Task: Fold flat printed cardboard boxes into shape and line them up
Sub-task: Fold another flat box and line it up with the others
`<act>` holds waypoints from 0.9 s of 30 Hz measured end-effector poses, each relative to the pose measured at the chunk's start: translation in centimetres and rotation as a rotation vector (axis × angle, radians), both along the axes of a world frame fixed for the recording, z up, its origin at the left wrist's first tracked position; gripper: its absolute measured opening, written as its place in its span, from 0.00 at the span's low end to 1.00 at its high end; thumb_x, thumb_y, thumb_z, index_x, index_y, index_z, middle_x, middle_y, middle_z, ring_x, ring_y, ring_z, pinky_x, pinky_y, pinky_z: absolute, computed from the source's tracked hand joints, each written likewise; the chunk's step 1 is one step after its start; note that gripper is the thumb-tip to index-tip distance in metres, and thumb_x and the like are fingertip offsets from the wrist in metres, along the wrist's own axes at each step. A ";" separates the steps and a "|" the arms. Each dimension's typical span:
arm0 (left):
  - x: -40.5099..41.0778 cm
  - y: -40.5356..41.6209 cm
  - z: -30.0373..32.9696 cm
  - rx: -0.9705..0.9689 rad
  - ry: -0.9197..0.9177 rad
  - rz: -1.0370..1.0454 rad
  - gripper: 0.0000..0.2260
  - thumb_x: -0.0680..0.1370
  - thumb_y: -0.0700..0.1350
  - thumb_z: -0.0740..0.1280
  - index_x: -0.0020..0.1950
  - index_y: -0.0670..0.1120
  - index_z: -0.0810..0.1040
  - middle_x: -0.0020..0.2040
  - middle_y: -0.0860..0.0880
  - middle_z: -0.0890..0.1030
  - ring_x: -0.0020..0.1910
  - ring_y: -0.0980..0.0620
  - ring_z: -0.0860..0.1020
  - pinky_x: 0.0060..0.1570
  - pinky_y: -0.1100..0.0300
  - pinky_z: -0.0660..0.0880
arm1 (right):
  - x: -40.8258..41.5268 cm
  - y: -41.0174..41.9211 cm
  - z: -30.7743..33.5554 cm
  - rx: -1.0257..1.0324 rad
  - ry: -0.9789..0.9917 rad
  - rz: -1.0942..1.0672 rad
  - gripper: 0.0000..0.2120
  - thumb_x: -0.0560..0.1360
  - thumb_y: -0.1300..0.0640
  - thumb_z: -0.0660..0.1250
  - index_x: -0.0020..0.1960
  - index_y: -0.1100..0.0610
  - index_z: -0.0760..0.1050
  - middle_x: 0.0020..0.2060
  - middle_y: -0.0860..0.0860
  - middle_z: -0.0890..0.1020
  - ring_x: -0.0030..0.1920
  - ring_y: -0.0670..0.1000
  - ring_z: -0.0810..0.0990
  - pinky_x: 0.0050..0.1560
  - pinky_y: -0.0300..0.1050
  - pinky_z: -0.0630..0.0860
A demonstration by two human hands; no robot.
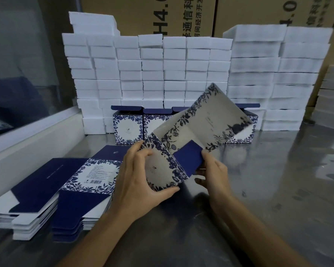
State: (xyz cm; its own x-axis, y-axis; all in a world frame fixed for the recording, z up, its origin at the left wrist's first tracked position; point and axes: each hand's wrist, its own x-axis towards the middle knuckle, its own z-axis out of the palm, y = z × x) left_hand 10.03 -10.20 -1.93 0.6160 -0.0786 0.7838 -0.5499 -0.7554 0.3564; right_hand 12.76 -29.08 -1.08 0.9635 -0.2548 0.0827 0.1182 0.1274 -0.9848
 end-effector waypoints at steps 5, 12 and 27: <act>-0.2 0.0 0.2 -0.077 0.001 -0.095 0.43 0.60 0.65 0.76 0.69 0.51 0.63 0.69 0.50 0.65 0.69 0.52 0.66 0.67 0.56 0.68 | 0.0 0.8 -0.2 0.027 0.046 0.139 0.18 0.78 0.39 0.64 0.49 0.54 0.79 0.37 0.46 0.86 0.35 0.43 0.83 0.44 0.47 0.76; 0.0 -0.6 -0.2 -0.204 0.005 -0.140 0.43 0.65 0.61 0.75 0.74 0.52 0.60 0.63 0.58 0.66 0.66 0.57 0.69 0.65 0.55 0.72 | -0.7 1.5 0.6 0.315 0.085 0.217 0.24 0.76 0.39 0.67 0.64 0.55 0.77 0.53 0.54 0.86 0.54 0.55 0.85 0.52 0.57 0.83; 0.0 -0.5 0.1 -0.197 0.081 -0.237 0.21 0.72 0.69 0.62 0.65 0.69 0.67 0.58 0.60 0.62 0.58 0.59 0.70 0.57 0.74 0.65 | -0.4 0.2 0.7 0.202 -0.142 0.280 0.20 0.68 0.42 0.68 0.54 0.53 0.72 0.46 0.51 0.85 0.45 0.51 0.84 0.42 0.48 0.79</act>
